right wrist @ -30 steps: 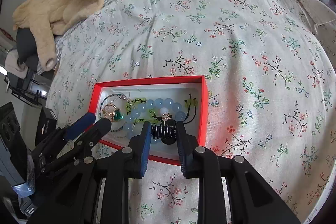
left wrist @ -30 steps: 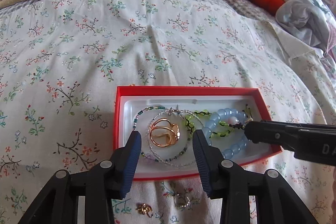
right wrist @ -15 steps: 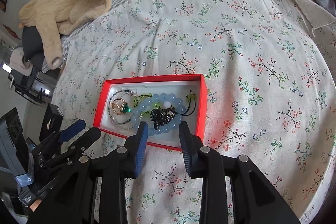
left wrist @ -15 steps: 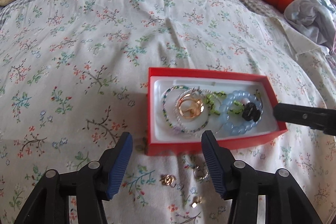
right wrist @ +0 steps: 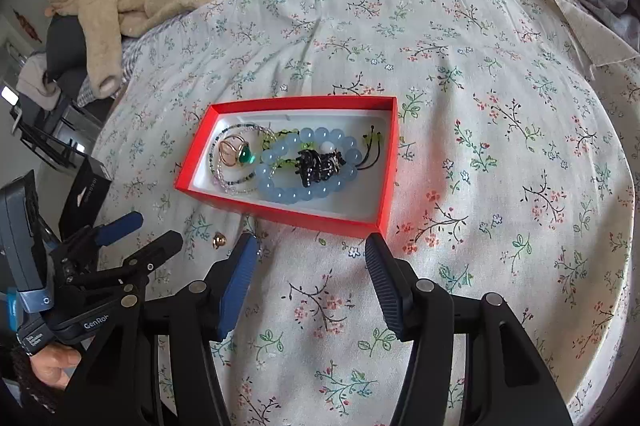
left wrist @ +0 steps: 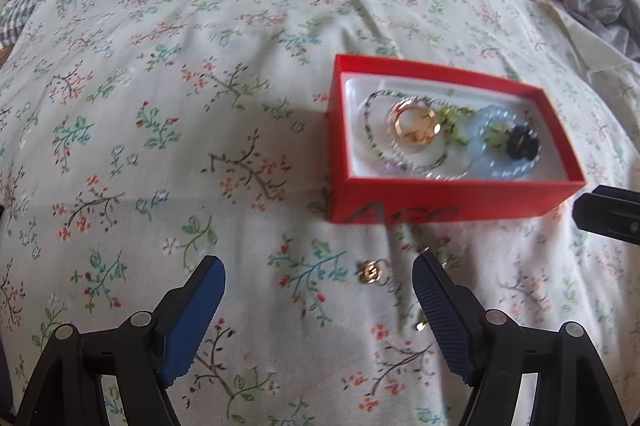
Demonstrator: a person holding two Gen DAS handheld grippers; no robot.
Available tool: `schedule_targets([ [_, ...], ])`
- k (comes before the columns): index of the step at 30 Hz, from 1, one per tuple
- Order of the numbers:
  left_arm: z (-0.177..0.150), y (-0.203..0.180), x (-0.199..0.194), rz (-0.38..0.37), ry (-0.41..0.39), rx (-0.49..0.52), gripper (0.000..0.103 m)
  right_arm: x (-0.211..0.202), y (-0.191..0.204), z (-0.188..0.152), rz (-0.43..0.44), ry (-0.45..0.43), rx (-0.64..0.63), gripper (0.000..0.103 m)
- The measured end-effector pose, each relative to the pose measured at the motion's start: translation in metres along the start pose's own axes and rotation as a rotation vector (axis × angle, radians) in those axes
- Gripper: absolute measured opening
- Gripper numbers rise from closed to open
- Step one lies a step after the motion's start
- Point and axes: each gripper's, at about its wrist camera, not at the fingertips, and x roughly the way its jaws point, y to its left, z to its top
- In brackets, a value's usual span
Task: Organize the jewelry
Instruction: 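Open the right tool to drop the black flower ring into the box, then move the left tool to the small gold flower earring and grasp it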
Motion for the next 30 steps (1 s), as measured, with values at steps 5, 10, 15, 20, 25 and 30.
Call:
schedule_targets([
  [5,-0.019,0.004,0.018,0.023,0.030,0.019,0.082,0.010,0.000,-0.015,-0.052,-0.006,-0.035,0.059],
  [10,-0.035,0.004,0.027,0.043,-0.024,0.107,0.082,0.024,-0.005,-0.030,-0.102,-0.014,-0.079,0.059],
  [15,-0.043,0.002,0.030,0.024,-0.056,0.178,0.081,0.031,-0.009,-0.040,-0.121,-0.011,-0.123,0.059],
  [20,-0.038,-0.005,0.033,-0.052,-0.058,0.197,0.072,0.034,-0.012,-0.044,-0.149,-0.008,-0.157,0.059],
  [25,-0.031,-0.020,0.038,-0.092,-0.057,0.234,0.049,0.037,-0.020,-0.048,-0.153,0.010,-0.159,0.059],
  [30,-0.025,-0.029,0.043,-0.081,-0.064,0.227,0.037,0.036,-0.026,-0.049,-0.156,0.013,-0.150,0.059],
])
